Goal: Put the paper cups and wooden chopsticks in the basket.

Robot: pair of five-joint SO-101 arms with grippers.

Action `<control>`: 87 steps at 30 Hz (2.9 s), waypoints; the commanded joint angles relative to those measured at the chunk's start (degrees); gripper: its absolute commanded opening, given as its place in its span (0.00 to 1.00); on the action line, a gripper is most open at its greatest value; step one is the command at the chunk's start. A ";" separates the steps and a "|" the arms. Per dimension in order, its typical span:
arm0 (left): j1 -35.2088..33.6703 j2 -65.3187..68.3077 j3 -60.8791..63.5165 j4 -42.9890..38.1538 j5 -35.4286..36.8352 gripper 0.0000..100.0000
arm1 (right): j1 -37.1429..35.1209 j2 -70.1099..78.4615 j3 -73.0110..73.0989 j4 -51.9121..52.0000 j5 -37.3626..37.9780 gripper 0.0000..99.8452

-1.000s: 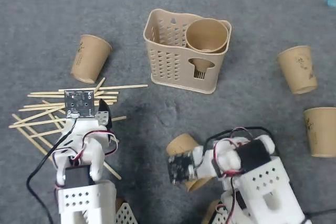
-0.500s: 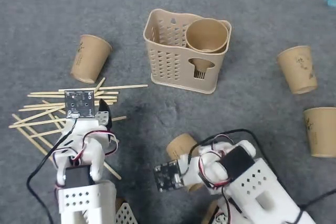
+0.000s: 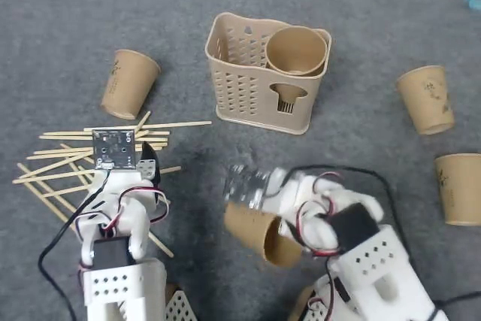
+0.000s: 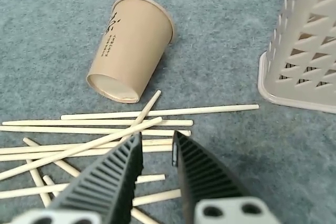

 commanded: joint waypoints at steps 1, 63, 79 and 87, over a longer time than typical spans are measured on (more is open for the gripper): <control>0.18 -0.70 -0.31 -1.85 -0.53 0.09 | 3.65 -0.92 -7.47 1.36 -5.54 0.01; 0.09 -0.70 -0.22 -1.49 -0.53 0.09 | 42.77 37.23 -29.01 3.82 -27.96 0.14; 0.00 -0.70 -0.22 -1.49 -0.53 0.09 | 44.70 45.14 -36.57 6.37 -30.24 0.01; 0.00 -0.70 -0.22 -1.49 -0.53 0.09 | 45.85 45.93 -64.18 22.55 -30.51 0.01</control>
